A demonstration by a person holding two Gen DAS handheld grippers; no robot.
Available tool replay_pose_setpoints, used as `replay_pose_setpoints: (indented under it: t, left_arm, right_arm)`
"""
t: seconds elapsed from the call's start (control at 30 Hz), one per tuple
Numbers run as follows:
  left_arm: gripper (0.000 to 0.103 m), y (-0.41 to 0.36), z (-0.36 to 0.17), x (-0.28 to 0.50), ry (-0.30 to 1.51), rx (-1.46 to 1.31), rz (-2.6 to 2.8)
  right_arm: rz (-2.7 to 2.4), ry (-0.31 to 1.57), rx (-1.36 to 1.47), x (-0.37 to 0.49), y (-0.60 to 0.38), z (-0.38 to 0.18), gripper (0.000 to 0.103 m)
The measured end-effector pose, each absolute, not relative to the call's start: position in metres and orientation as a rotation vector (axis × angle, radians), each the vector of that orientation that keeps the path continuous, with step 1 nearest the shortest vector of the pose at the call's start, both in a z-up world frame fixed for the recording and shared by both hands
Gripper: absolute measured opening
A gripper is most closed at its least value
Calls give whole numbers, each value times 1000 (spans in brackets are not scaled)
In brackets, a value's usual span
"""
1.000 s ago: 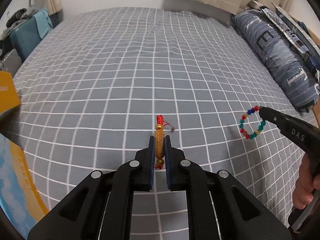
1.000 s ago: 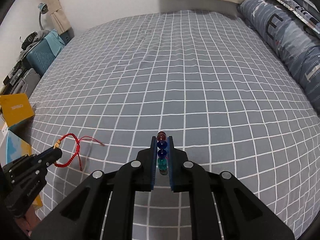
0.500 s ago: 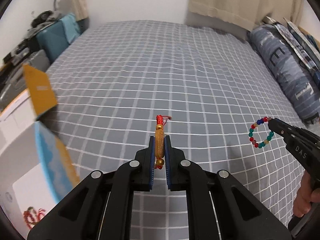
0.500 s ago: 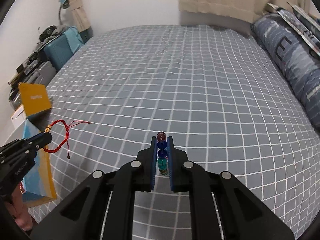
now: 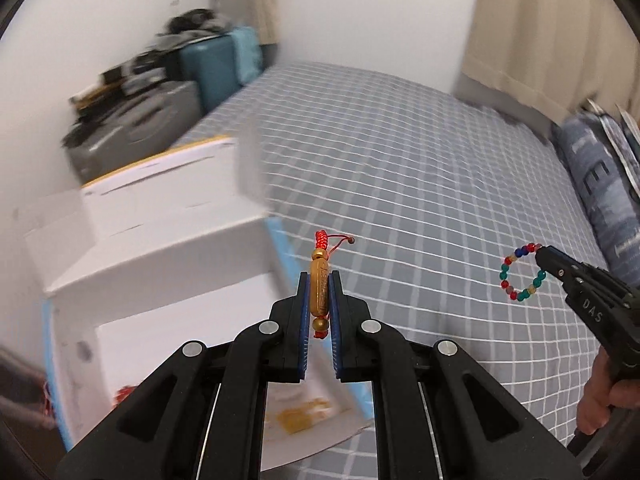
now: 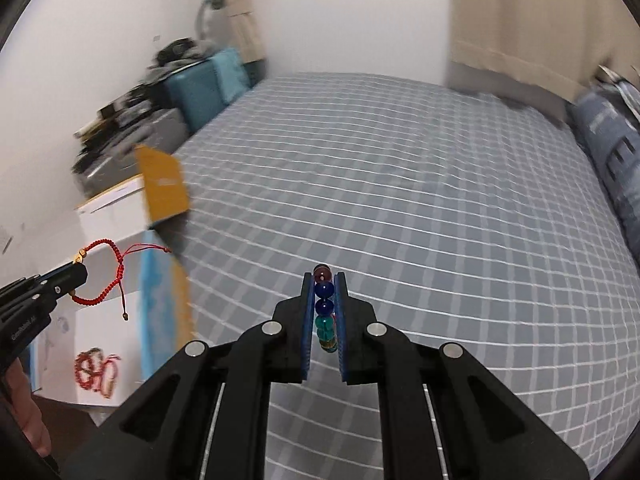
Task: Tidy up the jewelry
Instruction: 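Carry both bracelets into the white box and open both tools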
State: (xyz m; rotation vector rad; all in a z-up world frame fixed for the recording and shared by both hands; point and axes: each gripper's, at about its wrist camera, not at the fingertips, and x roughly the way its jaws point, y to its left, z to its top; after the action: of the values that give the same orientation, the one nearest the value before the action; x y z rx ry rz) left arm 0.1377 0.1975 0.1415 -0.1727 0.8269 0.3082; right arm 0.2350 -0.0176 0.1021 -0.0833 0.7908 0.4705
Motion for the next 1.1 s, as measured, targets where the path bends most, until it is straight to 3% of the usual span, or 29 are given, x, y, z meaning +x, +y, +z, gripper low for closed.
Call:
replay_pose_setpoints:
  t: [0.37,0.7,1.1]
  left_arm:
    - [8,306,150,42,818,-264,516]
    - [8,349,75,12,940,-339,553]
    - [8,363,24,20,1023,-384,539]
  right_arm:
    - [703,737,-200,170,122,118,9]
    - [803,831,-341,135,210,52,9]
    - [752,932,-402,146,223,4,10]
